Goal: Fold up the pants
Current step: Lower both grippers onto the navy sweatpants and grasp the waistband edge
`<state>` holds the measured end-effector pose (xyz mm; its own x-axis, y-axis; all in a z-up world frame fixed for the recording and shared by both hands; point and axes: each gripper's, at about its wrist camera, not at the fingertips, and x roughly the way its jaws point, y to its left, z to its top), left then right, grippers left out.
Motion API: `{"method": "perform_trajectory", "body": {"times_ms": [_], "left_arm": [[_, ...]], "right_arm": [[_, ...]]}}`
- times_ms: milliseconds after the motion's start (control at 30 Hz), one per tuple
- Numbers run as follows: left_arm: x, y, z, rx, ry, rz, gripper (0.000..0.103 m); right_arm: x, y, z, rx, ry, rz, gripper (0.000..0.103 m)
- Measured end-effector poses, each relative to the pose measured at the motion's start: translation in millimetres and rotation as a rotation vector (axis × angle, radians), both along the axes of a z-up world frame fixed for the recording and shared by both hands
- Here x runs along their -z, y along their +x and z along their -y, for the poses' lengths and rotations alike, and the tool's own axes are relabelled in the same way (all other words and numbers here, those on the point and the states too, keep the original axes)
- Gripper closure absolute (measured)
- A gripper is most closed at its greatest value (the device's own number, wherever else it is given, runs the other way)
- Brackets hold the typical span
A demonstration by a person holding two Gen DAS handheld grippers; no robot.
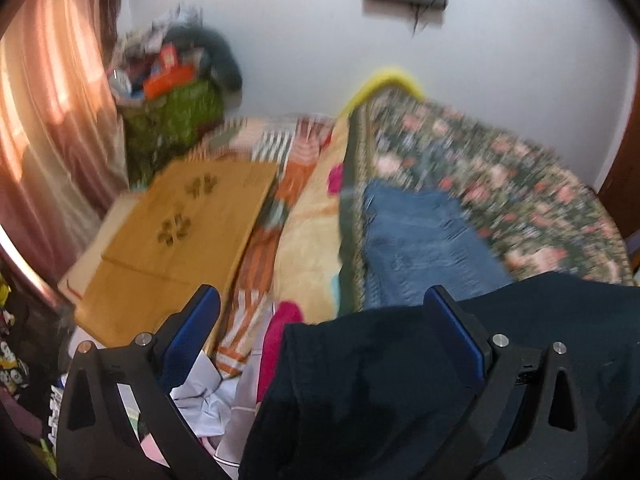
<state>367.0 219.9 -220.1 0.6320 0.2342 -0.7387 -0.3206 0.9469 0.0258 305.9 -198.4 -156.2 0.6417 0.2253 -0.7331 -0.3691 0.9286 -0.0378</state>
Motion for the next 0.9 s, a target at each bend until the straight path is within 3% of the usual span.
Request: {"method": "perform_trajectory", "body": {"times_ms": [33, 100, 233, 300, 400, 567, 667, 733, 800, 833, 900], "left_arm": [[12, 8, -8, -0.001, -0.026, -0.033, 0.004], [35, 18, -20, -0.009, -0.066, -0.097, 0.020], [73, 27, -36, -0.023, -0.121, -0.185, 0.022], [89, 31, -41, -0.024, -0.146, -0.227, 0.031], [106, 33, -46, -0.004, -0.225, -0.283, 0.044], [112, 36, -53, 0.016, -0.357, -0.302, 0.064], [115, 42, -55, 0.010, -0.398, -0.326, 0.068], [119, 46, -57, 0.002, -0.421, -0.339, 0.077], [119, 49, -58, -0.012, -0.414, -0.342, 0.085], [118, 49, -58, -0.014, -0.402, -0.339, 0.087], [111, 49, -54, -0.038, -0.324, -0.331, 0.088]], "right_arm": [[4, 8, -1, -0.003, 0.000, -0.012, 0.001], [14, 25, -3, -0.014, -0.006, -0.028, 0.003], [38, 60, -10, -0.049, -0.044, -0.076, 0.003], [49, 72, -14, -0.078, -0.051, -0.110, 0.007], [60, 93, -24, -0.119, -0.081, -0.133, 0.008], [73, 115, -42, -0.197, -0.094, -0.174, 0.011], [91, 120, -58, -0.254, -0.116, -0.263, 0.029], [100, 114, -67, -0.259, -0.140, -0.263, 0.031], [98, 107, -70, -0.281, -0.126, -0.251, 0.053], [97, 105, -69, -0.280, -0.106, -0.264, 0.058], [97, 104, -65, -0.256, -0.088, -0.276, 0.085]]}}
